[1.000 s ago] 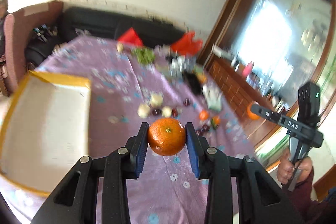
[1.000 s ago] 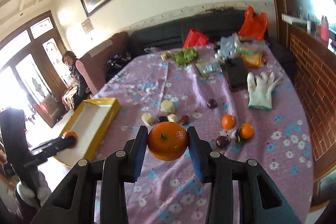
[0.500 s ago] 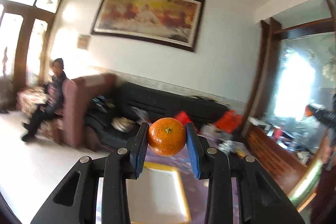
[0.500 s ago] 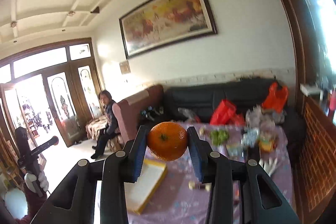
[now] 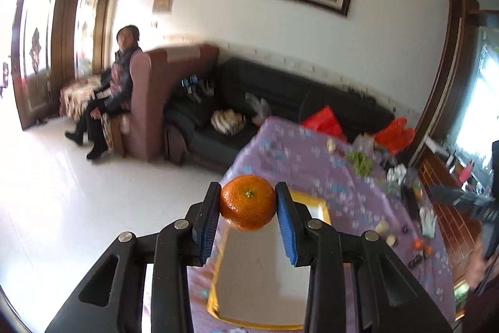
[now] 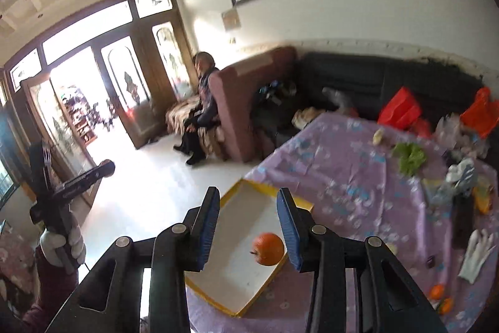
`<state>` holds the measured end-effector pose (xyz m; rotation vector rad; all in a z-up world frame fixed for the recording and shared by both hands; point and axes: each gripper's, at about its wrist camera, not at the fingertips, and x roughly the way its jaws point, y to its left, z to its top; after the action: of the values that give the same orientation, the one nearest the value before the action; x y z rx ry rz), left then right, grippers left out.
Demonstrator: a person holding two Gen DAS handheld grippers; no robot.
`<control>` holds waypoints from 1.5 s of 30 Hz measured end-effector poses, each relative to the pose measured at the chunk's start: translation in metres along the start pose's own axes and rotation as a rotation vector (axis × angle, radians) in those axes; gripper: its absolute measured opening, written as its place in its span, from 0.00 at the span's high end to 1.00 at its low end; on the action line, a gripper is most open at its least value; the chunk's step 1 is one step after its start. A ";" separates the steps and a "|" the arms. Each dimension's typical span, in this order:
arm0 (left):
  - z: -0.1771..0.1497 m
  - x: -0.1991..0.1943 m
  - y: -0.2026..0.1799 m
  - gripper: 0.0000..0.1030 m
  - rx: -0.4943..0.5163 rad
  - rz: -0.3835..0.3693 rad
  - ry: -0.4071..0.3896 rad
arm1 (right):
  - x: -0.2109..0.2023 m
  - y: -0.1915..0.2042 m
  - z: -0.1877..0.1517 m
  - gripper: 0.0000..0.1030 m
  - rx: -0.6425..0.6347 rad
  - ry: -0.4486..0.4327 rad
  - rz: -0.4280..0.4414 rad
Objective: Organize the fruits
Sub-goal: 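Carry the orange with the left gripper into the white tray and release, then return the left gripper to the table and grasp the round cake piece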
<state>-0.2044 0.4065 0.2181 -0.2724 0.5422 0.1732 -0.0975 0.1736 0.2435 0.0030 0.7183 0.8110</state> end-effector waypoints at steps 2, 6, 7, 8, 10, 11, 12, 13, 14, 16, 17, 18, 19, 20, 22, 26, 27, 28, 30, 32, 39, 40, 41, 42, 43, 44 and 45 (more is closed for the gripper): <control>-0.026 0.032 -0.005 0.67 -0.017 -0.019 0.065 | 0.065 -0.005 -0.036 0.71 0.015 0.111 0.030; -0.072 0.105 -0.014 0.67 -0.046 -0.033 0.211 | 0.154 -0.026 -0.084 0.77 0.053 0.260 0.044; -0.079 0.118 -0.015 0.67 -0.046 -0.037 0.236 | 0.170 -0.030 -0.091 0.77 0.057 0.275 0.038; -0.083 0.130 -0.018 0.67 -0.043 -0.034 0.258 | 0.176 -0.031 -0.090 0.77 0.061 0.276 0.030; -0.088 0.147 -0.021 0.67 -0.027 -0.021 0.282 | 0.184 -0.037 -0.091 0.76 0.044 0.266 -0.002; -0.087 0.154 -0.022 0.67 -0.021 -0.012 0.288 | 0.181 -0.041 -0.088 0.76 0.041 0.262 -0.012; -0.088 0.161 -0.021 0.67 -0.018 0.003 0.297 | 0.177 -0.041 -0.084 0.76 0.044 0.258 -0.015; -0.091 0.168 -0.018 0.67 -0.023 0.018 0.309 | 0.176 -0.048 -0.085 0.76 0.051 0.254 -0.015; -0.089 0.171 -0.017 0.66 -0.029 0.027 0.316 | 0.169 -0.049 -0.081 0.76 0.054 0.251 -0.020; -0.090 0.177 -0.009 0.64 -0.048 0.056 0.328 | 0.156 -0.055 -0.079 0.76 0.064 0.239 -0.041; -0.089 0.176 -0.008 0.63 -0.055 0.057 0.326 | 0.151 -0.062 -0.080 0.76 0.067 0.232 -0.053; -0.088 0.174 -0.006 0.59 -0.059 0.053 0.318 | 0.144 -0.065 -0.082 0.76 0.069 0.225 -0.065; -0.086 0.171 -0.006 0.53 -0.062 0.056 0.313 | 0.137 -0.069 -0.083 0.76 0.073 0.215 -0.080; -0.085 0.168 -0.005 0.43 -0.066 0.058 0.305 | 0.132 -0.074 -0.084 0.76 0.080 0.205 -0.091; -0.082 0.160 -0.004 0.37 -0.077 0.049 0.282 | 0.116 -0.087 -0.086 0.76 0.099 0.177 -0.121; -0.077 0.152 -0.005 0.32 -0.088 0.080 0.266 | 0.082 -0.114 -0.090 0.74 0.154 0.127 -0.178; -0.077 0.150 -0.004 0.32 -0.093 0.092 0.266 | 0.071 -0.123 -0.092 0.72 0.175 0.115 -0.194; -0.078 0.149 -0.005 0.32 -0.098 0.099 0.266 | 0.059 -0.134 -0.095 0.71 0.199 0.099 -0.214; -0.078 0.138 -0.007 0.32 -0.110 0.097 0.252 | 0.032 -0.152 -0.101 0.69 0.234 0.070 -0.261; -0.077 0.124 -0.017 0.31 -0.114 0.072 0.225 | 0.006 -0.170 -0.107 0.67 0.269 0.045 -0.310; -0.076 0.093 -0.079 0.22 -0.048 -0.051 0.177 | -0.068 -0.237 -0.148 0.60 0.429 0.000 -0.442; -0.077 0.092 -0.088 0.22 -0.039 -0.066 0.179 | -0.072 -0.243 -0.154 0.60 0.440 0.006 -0.447; -0.079 0.092 -0.101 0.22 -0.027 -0.097 0.187 | -0.075 -0.247 -0.161 0.60 0.450 0.013 -0.454; -0.081 0.093 -0.112 0.22 -0.018 -0.123 0.198 | -0.077 -0.251 -0.169 0.60 0.457 0.021 -0.454; -0.084 0.094 -0.122 0.22 -0.008 -0.144 0.209 | -0.078 -0.255 -0.177 0.60 0.463 0.035 -0.448; -0.087 0.097 -0.133 0.22 0.004 -0.162 0.222 | -0.078 -0.257 -0.184 0.60 0.464 0.047 -0.440; -0.090 0.100 -0.143 0.22 0.015 -0.173 0.232 | -0.076 -0.258 -0.188 0.60 0.464 0.056 -0.434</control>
<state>-0.1303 0.2528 0.1214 -0.3255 0.7460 -0.0315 -0.0736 -0.1072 0.0752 0.2357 0.9075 0.2200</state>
